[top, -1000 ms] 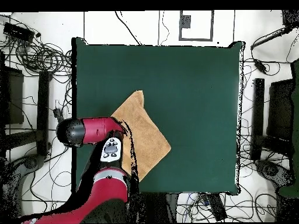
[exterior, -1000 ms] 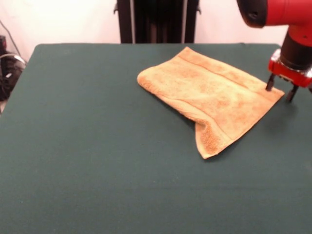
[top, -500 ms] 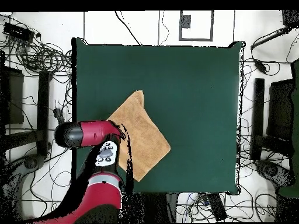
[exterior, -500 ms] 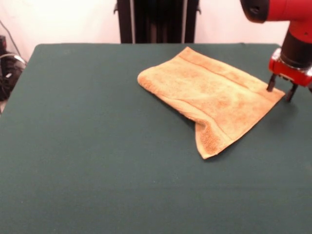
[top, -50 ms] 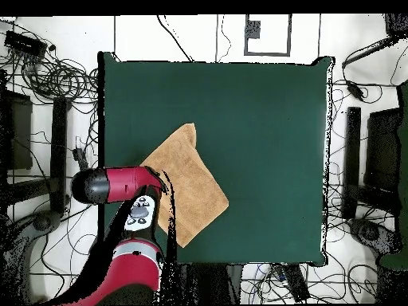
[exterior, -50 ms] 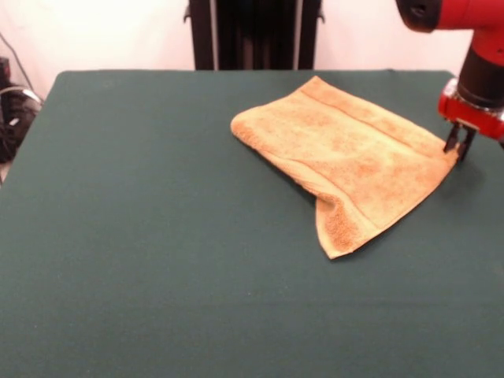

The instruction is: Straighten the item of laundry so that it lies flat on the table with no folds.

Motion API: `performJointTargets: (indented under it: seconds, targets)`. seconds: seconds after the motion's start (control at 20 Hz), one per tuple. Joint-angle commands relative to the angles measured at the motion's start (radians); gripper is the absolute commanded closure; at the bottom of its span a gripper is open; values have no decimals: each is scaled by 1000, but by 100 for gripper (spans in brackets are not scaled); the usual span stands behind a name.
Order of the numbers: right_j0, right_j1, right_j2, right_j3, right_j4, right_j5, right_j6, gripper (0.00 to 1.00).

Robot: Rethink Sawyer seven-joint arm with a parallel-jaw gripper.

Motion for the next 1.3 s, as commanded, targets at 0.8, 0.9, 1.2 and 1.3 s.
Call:
performJointTargets:
  seconds: [0.8,0.9,1.2,1.3]
  targets:
    - [-26,196,73,123,37,-206,180,100]
    - [-12,203,71,124,42,-234,200,100]
    - [3,181,72,149,39,-255,207,100]
    - [15,149,60,165,34,-264,213,100]
